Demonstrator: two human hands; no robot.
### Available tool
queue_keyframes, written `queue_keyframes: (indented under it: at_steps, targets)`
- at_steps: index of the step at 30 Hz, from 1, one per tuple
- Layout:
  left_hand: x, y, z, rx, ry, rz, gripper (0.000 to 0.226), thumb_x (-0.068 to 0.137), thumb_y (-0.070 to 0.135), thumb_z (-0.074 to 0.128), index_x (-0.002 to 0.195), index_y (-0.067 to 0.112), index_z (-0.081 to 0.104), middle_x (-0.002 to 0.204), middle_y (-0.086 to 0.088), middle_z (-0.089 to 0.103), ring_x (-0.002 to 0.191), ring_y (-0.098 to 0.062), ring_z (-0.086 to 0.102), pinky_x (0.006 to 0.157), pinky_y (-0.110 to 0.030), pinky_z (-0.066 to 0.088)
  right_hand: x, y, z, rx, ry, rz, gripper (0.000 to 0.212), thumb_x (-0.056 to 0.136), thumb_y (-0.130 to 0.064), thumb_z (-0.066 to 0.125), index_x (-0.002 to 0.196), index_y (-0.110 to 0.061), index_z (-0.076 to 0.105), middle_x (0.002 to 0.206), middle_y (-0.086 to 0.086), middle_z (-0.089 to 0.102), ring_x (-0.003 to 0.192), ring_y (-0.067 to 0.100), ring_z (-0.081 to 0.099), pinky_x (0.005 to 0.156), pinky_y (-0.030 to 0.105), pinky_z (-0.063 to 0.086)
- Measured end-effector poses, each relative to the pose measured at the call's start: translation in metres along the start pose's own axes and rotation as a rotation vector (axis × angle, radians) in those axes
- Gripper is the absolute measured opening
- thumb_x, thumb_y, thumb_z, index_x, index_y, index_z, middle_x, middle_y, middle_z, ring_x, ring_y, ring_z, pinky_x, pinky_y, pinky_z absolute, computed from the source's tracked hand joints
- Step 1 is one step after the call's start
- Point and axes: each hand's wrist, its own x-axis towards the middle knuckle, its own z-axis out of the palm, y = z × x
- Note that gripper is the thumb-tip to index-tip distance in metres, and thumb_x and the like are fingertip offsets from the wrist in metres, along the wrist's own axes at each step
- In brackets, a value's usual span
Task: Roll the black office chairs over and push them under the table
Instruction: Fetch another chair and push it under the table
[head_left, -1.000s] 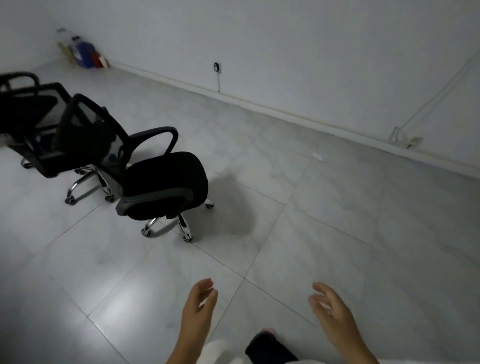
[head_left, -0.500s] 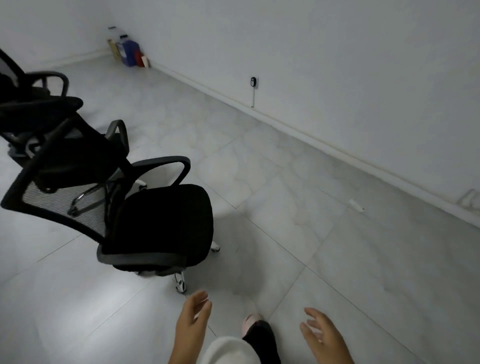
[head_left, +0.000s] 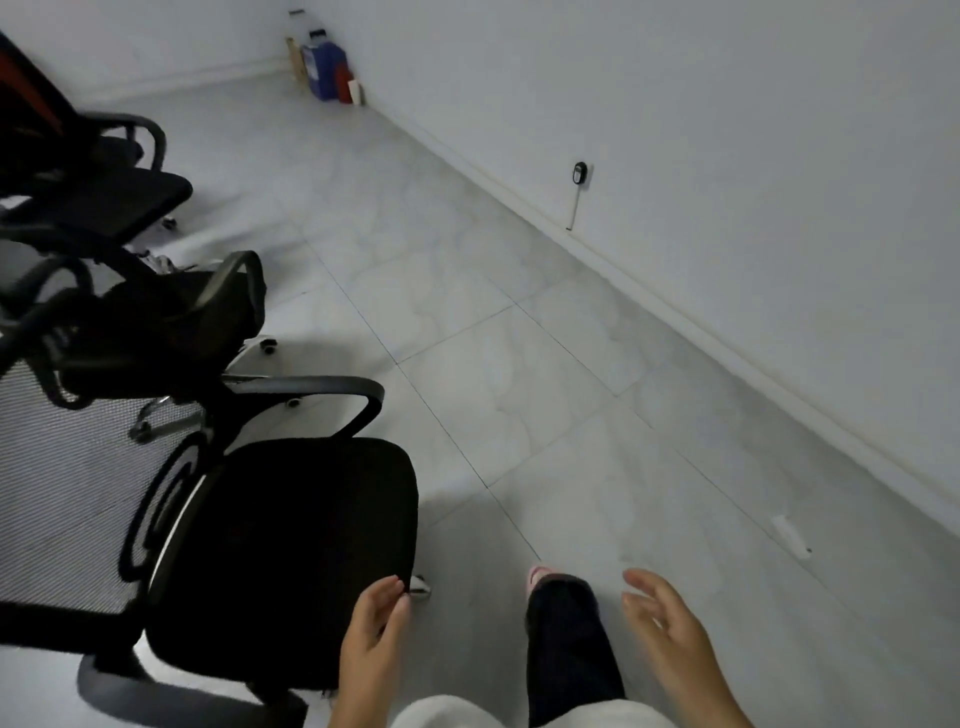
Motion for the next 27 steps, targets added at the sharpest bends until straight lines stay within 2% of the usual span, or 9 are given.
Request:
queue_keyframes:
  at_steps: [4,9,11,14,17,20,23,25,27]
  targets:
    - [0.068,0.034,0.046,-0.011,0.181,0.003,0.021,0.089,0.0,0.05,0.096,0.02,0.051,0.094,0.007,0.055,0.104,-0.024,0.052,0.093,-0.036,0.039,0.118,-0.052,-0.011,-0.064,-0.083,-0.047,0.019,0.087,-0.005,0.054,0.101,-0.019,0.055,0.101,-0.005,0.058,0.096,0.014,0.054,0.063,-0.006,0.036]
    - [0.154,0.109,0.092,-0.037,0.271,0.095,0.021,0.089,0.005,0.051,0.106,0.017,0.051,0.101,0.004,0.055,0.1,-0.014,0.052,0.095,-0.034,0.042,0.262,-0.151,0.004,-0.209,-0.233,-0.199,0.024,0.088,-0.008,0.055,0.112,-0.011,0.054,0.105,0.004,0.055,0.096,0.014,0.05,0.073,0.012,0.036]
    - [0.18,0.129,0.1,-0.06,0.324,0.12,0.022,0.088,0.004,0.052,0.104,0.019,0.051,0.099,0.011,0.055,0.096,-0.006,0.053,0.088,-0.023,0.042,0.305,-0.181,0.025,-0.223,-0.304,-0.232,0.024,0.089,-0.008,0.053,0.113,-0.009,0.053,0.106,0.004,0.054,0.098,0.015,0.049,0.069,0.006,0.036]
    - [0.217,0.139,0.103,-0.114,0.444,0.107,0.024,0.087,-0.001,0.052,0.098,0.02,0.052,0.097,0.011,0.056,0.094,-0.003,0.054,0.075,-0.012,0.044,0.354,-0.206,0.068,-0.239,-0.427,-0.23,0.02,0.089,-0.008,0.052,0.108,-0.014,0.052,0.109,0.004,0.054,0.098,0.015,0.05,0.077,0.014,0.034]
    - [0.255,0.135,0.095,-0.187,0.623,-0.01,0.02,0.085,-0.004,0.053,0.098,0.012,0.053,0.093,0.004,0.058,0.092,-0.02,0.055,0.081,-0.025,0.041,0.393,-0.216,0.119,-0.286,-0.543,-0.202,0.02,0.087,-0.006,0.055,0.105,-0.016,0.051,0.111,0.004,0.054,0.093,0.016,0.052,0.072,0.011,0.037]
    - [0.302,0.138,0.075,-0.24,0.78,-0.082,0.017,0.085,-0.004,0.054,0.098,0.009,0.053,0.099,-0.011,0.058,0.093,-0.025,0.053,0.086,-0.032,0.043,0.428,-0.233,0.175,-0.355,-0.646,-0.219,0.021,0.085,-0.004,0.057,0.102,-0.016,0.052,0.111,0.005,0.055,0.09,0.014,0.054,0.066,0.008,0.041]
    - [0.353,0.17,0.048,-0.345,0.836,-0.017,0.021,0.086,-0.007,0.05,0.092,0.013,0.054,0.097,-0.008,0.058,0.088,-0.015,0.056,0.073,-0.016,0.046,0.466,-0.272,0.234,-0.401,-0.759,-0.291,0.022,0.085,-0.004,0.057,0.102,-0.017,0.052,0.109,0.004,0.056,0.083,-0.002,0.057,0.064,0.001,0.04]
    - [0.38,0.199,0.032,-0.36,0.86,0.033,0.028,0.087,-0.005,0.05,0.088,0.023,0.054,0.094,0.003,0.058,0.084,-0.003,0.058,0.077,-0.017,0.047,0.487,-0.306,0.272,-0.441,-0.849,-0.352,0.021,0.087,-0.007,0.056,0.105,-0.017,0.052,0.109,0.003,0.055,0.09,0.003,0.055,0.065,-0.002,0.04]
    - [0.401,0.22,0.015,-0.362,0.893,0.073,0.03,0.087,-0.004,0.051,0.088,0.026,0.053,0.096,0.006,0.058,0.089,-0.003,0.055,0.086,-0.029,0.044,0.505,-0.337,0.311,-0.455,-0.915,-0.431,0.021,0.087,-0.007,0.055,0.106,-0.016,0.052,0.109,0.003,0.055,0.096,0.013,0.053,0.066,-0.001,0.04]
